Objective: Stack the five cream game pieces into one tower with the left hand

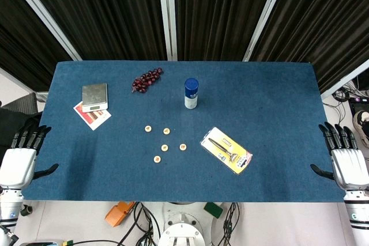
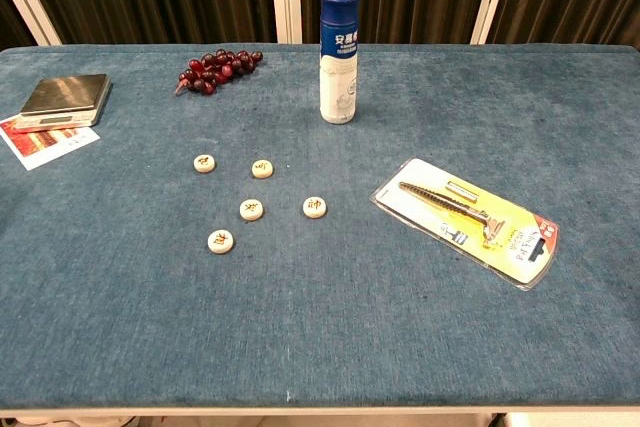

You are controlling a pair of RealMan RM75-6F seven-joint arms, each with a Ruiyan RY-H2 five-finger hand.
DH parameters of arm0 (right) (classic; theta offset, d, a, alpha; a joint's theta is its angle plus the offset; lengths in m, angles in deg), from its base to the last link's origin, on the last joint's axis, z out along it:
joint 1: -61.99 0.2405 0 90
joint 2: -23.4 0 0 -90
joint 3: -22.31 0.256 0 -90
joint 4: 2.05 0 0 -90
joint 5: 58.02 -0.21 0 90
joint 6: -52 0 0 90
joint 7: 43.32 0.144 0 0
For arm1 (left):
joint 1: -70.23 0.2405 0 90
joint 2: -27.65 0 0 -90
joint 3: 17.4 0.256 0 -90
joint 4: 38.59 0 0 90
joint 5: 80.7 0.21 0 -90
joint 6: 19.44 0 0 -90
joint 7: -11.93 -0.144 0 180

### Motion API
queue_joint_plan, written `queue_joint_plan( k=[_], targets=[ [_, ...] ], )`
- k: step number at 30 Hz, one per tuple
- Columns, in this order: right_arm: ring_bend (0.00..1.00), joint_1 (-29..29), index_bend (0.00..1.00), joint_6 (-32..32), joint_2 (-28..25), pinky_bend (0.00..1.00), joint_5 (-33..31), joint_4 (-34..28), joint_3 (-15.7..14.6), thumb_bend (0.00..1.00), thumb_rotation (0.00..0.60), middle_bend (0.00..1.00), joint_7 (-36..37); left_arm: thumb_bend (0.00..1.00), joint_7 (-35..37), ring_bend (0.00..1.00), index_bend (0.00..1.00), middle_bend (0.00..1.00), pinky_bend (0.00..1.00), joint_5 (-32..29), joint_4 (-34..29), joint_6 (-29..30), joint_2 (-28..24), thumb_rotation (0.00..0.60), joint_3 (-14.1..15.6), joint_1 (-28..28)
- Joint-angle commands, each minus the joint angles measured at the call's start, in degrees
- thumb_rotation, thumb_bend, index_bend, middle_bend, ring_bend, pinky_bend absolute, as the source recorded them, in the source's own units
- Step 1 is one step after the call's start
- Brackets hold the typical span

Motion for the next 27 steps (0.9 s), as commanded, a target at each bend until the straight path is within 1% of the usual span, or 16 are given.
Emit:
queue_joint_plan(
  k=[1,3,9,10,12,15,20,25,27],
  targets=[
    [0.0,0.0,0.0,0.0,0.0,0.06,0.1,0.1,-0.1,0.18,0.6,0.1,0.1,0.09,-0.1,0.04,0.13,0.11,0.01,0.3,0.0,-0.4,0.2,0.6,0.4,0.0],
    [0.0,-0.1,0.0,0.1,0.0,0.06,0.1,0.1,-0.1,0.17,0.6,0.1,0.2,0.09,-0.7,0.04,0.14,0.12,0.01,0.8,0.1,-0.9,0.4,0.6,0.5,-0.4],
    [0.0,-0.6,0.0,1.9,-0.3,0.06,1.1,0.5,0.0,0.17,0.6,0.1,0.8,0.1,-1.7,0.09,0.25,0.17,0.01,4.1,-1.0,-2.1,1.6,0.6,-0.1,-3.0],
    [0.0,-0.8,0.0,2.3,-0.4,0.06,1.3,0.5,0.0,0.17,0.6,0.1,0.9,0.1,-1.6,0.09,0.27,0.18,0.02,5.1,-1.6,-2.9,1.7,0.6,-0.1,-4.1],
    [0.0,-1.0,0.0,2.9,-0.5,0.06,1.5,0.5,0.0,0.17,0.6,0.1,1.1,0.14,-1.6,0.11,0.31,0.2,0.06,6.8,-2.3,-4.5,2.0,0.6,-0.3,-5.9],
    [0.0,-1.5,0.0,3.8,-0.8,0.06,1.5,0.7,0.1,0.17,0.6,0.1,1.5,0.2,-1.4,0.13,0.34,0.21,0.1,9.3,-3.1,-8.4,3.1,0.6,-0.3,-9.5],
    [0.0,-2.3,0.0,4.9,-1.2,0.06,1.5,0.9,0.0,0.17,0.6,0.1,2.6,0.2,-2.2,0.14,0.34,0.21,0.1,11.9,-3.4,-16.5,6.6,0.6,-0.4,-16.1],
    [0.0,-2.9,0.0,5.5,-1.3,0.06,1.3,1.5,0.1,0.17,0.6,0.1,3.5,0.2,-3.5,0.13,0.35,0.21,0.09,11.0,-2.2,-24.3,11.7,0.6,-0.7,-21.4],
    [0.0,-3.0,0.0,5.5,-1.3,0.06,1.1,1.7,0.1,0.17,0.6,0.1,3.7,0.2,-3.7,0.11,0.35,0.21,0.07,10.4,-1.6,-26.1,13.5,0.6,-0.6,-22.6]
  ],
)
